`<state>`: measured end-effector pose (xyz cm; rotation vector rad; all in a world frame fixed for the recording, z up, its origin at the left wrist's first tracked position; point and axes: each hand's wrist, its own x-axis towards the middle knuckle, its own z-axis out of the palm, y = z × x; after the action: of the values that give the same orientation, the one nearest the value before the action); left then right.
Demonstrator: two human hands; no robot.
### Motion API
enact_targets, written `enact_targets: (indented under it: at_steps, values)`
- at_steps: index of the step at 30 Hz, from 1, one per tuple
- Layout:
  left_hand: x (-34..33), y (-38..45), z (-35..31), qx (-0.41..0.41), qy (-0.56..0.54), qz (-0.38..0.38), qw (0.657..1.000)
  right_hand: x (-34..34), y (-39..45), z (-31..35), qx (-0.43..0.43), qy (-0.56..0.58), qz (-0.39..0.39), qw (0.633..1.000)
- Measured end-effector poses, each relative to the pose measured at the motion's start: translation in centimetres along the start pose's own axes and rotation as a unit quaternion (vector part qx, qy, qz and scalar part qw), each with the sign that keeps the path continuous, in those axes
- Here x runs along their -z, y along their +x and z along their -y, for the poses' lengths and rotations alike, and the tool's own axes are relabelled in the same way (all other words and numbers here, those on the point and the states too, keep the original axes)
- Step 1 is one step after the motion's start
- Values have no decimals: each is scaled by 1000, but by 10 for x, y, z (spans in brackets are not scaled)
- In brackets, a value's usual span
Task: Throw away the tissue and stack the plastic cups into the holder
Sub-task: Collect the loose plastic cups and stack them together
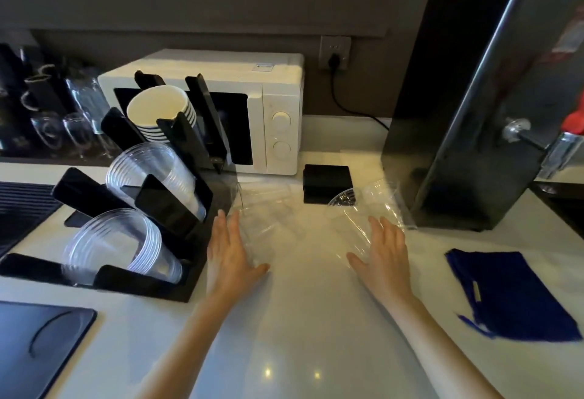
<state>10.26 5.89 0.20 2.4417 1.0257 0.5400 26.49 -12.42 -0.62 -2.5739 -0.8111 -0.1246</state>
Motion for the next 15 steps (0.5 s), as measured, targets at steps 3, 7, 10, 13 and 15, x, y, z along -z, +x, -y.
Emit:
enact_targets:
  at_steps: [3, 7, 10, 13, 15]
  values:
    - [2, 3, 2, -12, -5, -16, 1000, -6, 4, 2, -7, -15, -8, 1000]
    - [18, 3, -6, -31, -47, -24, 998, -8, 8, 4, -2, 10, -39, 999]
    - [35, 5, -13, -47, -70, -27, 996, -8, 10, 9, -6, 35, -34, 999]
    - [50, 6, -19, -68, -63, -29, 995, -9, 10, 14, -14, 58, -28, 998]
    - [54, 6, -22, -88, -54, -16, 995, -10, 8, 18, -20, 69, -23, 997]
